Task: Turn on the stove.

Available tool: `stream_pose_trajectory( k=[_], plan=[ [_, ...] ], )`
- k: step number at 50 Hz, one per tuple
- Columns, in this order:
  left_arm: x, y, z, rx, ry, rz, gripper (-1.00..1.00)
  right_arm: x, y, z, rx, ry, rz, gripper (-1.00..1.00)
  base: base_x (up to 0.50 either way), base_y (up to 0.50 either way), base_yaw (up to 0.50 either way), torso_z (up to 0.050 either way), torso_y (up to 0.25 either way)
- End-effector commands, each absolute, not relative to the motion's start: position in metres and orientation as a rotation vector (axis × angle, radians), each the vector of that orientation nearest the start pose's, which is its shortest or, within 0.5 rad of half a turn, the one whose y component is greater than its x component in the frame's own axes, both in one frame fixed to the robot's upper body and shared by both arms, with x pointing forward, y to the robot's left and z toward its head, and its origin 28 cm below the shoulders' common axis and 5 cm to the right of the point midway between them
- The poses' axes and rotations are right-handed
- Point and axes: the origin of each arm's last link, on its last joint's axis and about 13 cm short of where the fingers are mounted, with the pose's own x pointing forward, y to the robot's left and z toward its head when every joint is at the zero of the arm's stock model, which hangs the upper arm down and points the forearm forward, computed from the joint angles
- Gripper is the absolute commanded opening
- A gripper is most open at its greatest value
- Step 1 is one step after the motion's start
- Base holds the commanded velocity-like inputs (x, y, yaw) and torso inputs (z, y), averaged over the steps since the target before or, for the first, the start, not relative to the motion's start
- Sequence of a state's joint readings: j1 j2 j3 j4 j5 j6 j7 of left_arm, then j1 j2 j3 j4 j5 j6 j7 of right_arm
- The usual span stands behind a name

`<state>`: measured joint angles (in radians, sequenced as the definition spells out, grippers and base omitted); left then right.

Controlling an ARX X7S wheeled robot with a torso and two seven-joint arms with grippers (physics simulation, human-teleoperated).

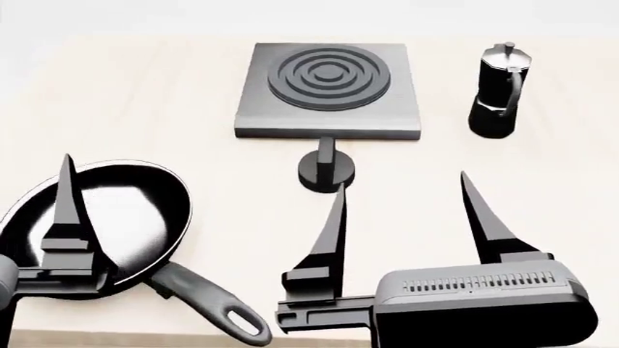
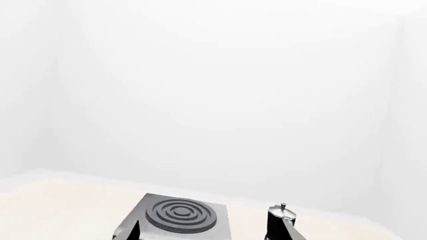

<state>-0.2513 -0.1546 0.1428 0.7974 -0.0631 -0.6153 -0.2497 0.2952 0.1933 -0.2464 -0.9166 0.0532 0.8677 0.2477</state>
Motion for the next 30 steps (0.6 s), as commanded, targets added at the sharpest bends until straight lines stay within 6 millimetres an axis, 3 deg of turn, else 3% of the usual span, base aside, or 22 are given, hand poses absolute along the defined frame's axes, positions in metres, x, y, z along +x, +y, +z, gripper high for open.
stream_pose_trajectory(
  k=[1,13,30],
  plan=[
    [0.2101,0.1994,0.1790,0.069,-0.426,0.066,1.00,0.1975,-0.0799,0.1841,-0.157,-0.328,0.028,1.00,0.00,0.26,0.00,0.000,0.000],
    [0.2096,0.1988,0.1793,0.073,-0.422,0.065,1.00,0.1981,-0.0797,0.1828,-0.164,-0.317,0.032,1.00,0.00,0.26,0.00,0.000,0.000],
    [0.2104,0.1989,0.1789,0.073,-0.421,0.063,1.00,0.1996,-0.0786,0.1815,-0.175,-0.294,0.047,1.00,0.01,0.00,0.00,0.000,0.000]
  ],
)
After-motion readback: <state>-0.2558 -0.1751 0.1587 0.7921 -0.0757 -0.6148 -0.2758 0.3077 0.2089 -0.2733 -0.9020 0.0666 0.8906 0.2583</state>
